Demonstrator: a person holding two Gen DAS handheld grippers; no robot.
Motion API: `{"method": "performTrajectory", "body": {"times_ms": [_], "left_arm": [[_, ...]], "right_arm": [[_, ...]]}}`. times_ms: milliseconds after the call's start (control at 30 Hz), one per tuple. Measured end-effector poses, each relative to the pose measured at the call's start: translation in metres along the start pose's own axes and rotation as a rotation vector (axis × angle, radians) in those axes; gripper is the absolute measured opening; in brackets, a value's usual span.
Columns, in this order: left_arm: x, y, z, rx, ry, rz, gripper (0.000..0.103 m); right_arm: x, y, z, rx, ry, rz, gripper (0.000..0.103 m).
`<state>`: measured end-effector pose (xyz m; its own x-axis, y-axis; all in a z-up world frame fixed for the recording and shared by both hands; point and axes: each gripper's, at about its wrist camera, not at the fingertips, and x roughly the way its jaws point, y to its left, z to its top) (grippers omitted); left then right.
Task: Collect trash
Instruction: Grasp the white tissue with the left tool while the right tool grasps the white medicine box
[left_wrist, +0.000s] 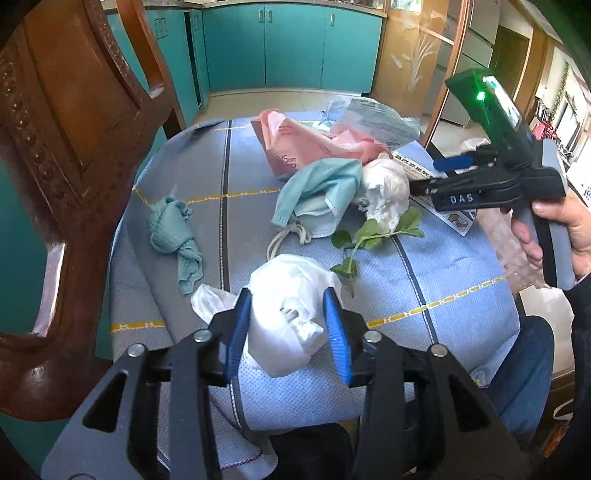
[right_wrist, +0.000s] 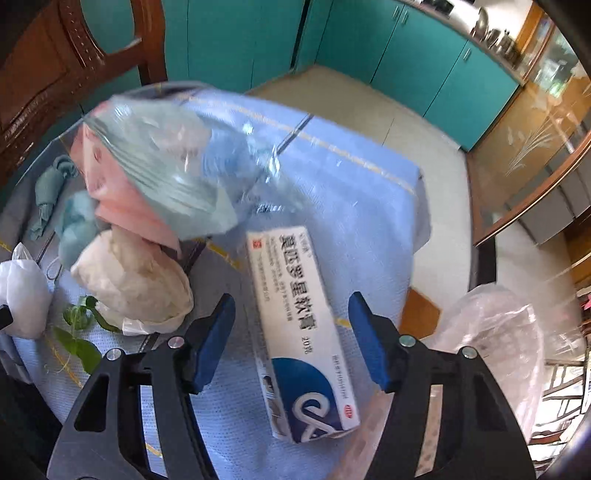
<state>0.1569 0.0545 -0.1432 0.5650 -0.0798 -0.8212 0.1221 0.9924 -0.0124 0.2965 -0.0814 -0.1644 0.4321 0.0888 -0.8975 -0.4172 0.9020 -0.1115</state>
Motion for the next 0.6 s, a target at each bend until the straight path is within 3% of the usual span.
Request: {"method": "performTrajectory", "body": {"times_ms": [100, 133, 200, 267, 433, 600], "left_arm": [[-0.003, 0.004, 0.001, -0.024, -0.008, -0.003, 0.054], [-0.005, 0.005, 0.001, -0.032, -0.016, -0.002, 0.064], [-0.01, 0.007, 0.002, -0.043, -0.039, 0.012, 0.072], [-0.011, 0.008, 0.002, -0.043, -0.047, 0.02, 0.078], [-0.003, 0.012, 0.001, -0.053, -0.029, 0.033, 0.082], [0.013, 0.008, -0.001, -0.049, 0.004, 0.025, 0.083]], "right_arm": [[0.0, 0.006, -0.011, 0.025, 0.005, 0.022, 0.052], [-0.003, 0.009, -0.014, 0.033, -0.004, 0.036, 0.05], [-0.012, 0.012, -0.024, 0.078, -0.015, 0.095, 0.048], [-0.02, 0.014, -0.035, 0.118, -0.023, 0.101, 0.048], [-0.034, 0.017, -0.063, 0.211, -0.043, 0.089, 0.052], [-0.028, 0.029, -0.071, 0.196, -0.026, 0.049, 0.057]]}}
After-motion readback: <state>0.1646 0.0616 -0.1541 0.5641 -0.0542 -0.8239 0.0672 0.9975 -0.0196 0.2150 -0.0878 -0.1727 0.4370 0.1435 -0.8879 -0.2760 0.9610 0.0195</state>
